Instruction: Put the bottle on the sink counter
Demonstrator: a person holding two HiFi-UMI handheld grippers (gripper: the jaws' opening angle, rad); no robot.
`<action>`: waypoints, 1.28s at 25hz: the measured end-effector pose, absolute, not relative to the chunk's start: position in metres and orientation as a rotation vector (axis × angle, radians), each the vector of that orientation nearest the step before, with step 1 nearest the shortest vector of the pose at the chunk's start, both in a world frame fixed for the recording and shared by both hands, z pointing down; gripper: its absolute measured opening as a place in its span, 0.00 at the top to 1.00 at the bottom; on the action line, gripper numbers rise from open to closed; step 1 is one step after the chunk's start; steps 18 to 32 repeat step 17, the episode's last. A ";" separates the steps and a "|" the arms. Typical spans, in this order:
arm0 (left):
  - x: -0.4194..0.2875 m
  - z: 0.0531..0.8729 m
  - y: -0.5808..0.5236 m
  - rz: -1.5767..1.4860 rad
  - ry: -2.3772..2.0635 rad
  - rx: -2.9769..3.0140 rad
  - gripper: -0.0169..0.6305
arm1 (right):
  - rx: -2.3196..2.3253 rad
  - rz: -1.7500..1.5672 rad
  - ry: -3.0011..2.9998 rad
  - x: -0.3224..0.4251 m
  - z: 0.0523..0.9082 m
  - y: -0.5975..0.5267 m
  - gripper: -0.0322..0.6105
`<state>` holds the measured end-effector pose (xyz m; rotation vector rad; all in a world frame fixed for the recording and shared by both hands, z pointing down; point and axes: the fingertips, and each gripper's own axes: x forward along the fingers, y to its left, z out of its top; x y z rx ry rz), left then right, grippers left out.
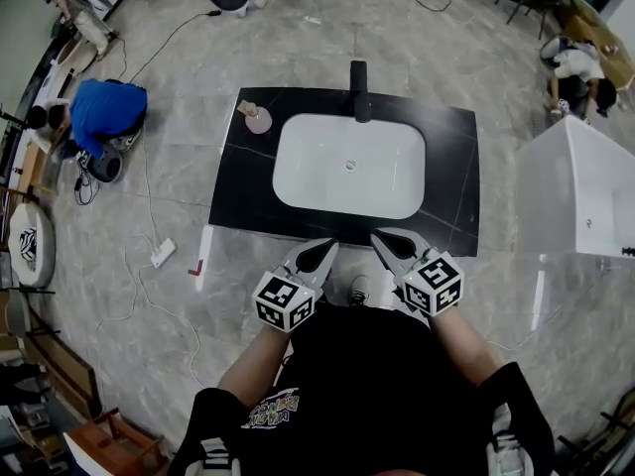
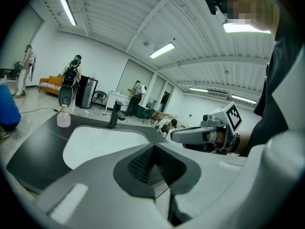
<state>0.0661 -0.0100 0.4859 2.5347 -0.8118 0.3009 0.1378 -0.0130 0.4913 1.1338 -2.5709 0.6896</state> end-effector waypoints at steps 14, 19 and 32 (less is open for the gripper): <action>0.064 0.491 -0.011 0.283 -0.823 2.521 0.97 | 1.125 0.688 -2.558 0.137 0.495 -0.015 0.91; 0.065 0.492 -0.010 0.282 -0.825 2.519 0.97 | 1.128 0.691 -2.557 0.138 0.497 -0.013 0.91; 0.065 0.492 -0.010 0.282 -0.825 2.519 0.97 | 1.128 0.691 -2.557 0.138 0.497 -0.013 0.91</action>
